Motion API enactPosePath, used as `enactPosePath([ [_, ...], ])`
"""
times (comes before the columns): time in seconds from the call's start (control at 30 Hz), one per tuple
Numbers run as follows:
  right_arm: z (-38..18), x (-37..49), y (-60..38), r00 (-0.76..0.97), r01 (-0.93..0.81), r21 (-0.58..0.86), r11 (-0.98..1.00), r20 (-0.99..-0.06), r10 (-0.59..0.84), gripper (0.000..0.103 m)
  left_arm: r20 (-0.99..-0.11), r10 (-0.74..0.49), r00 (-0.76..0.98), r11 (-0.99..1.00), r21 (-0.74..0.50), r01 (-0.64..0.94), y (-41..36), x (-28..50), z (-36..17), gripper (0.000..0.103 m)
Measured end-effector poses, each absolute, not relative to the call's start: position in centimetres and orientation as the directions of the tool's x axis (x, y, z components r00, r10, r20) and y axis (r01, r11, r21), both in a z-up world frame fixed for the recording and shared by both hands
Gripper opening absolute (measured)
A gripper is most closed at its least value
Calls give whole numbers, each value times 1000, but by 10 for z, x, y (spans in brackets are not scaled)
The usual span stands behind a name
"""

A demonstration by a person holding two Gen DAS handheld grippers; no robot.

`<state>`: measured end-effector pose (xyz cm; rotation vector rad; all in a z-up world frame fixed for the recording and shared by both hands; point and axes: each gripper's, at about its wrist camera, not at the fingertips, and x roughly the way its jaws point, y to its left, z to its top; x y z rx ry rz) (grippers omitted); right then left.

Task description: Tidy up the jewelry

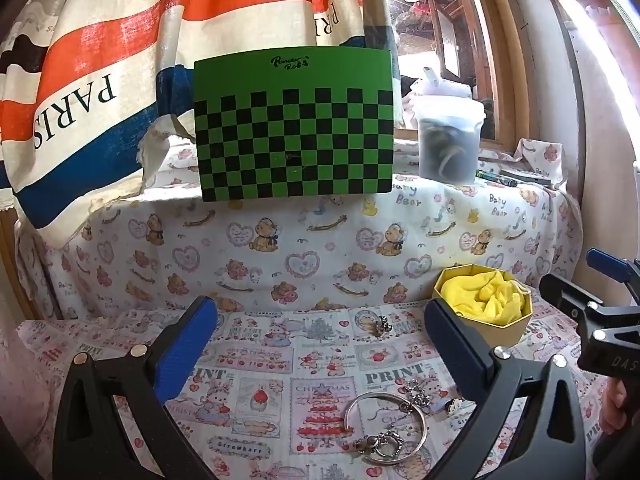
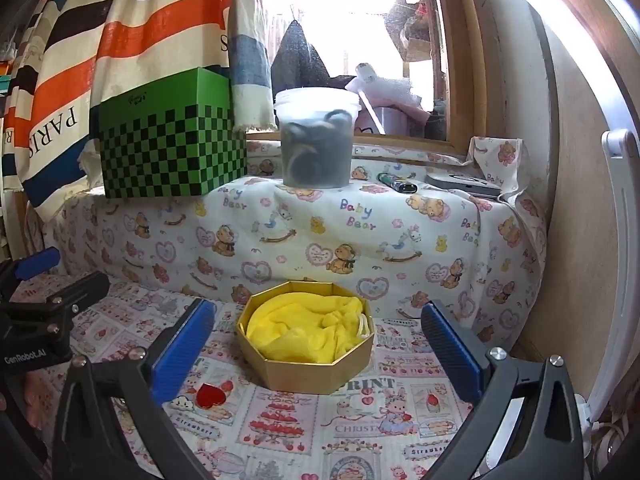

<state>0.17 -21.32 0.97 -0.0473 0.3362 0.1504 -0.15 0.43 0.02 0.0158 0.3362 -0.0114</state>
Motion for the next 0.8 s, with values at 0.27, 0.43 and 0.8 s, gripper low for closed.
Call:
enactPosePath([
  [0.27, 10, 2, -214, 933, -156, -13, 988, -331, 143, 103, -326, -1, 945, 1000, 13, 6, 5, -2, 1, 103],
  [0.43, 10, 1, -213, 930, -174, -14, 985, -330, 160, 103, -327, -1, 945, 1000, 13, 5, 6, 0, 1, 103],
  [0.8, 10, 2, -213, 930, -172, -14, 985, -331, 157, 103, -323, -1, 946, 1000, 13, 6, 7, -2, 0, 103],
])
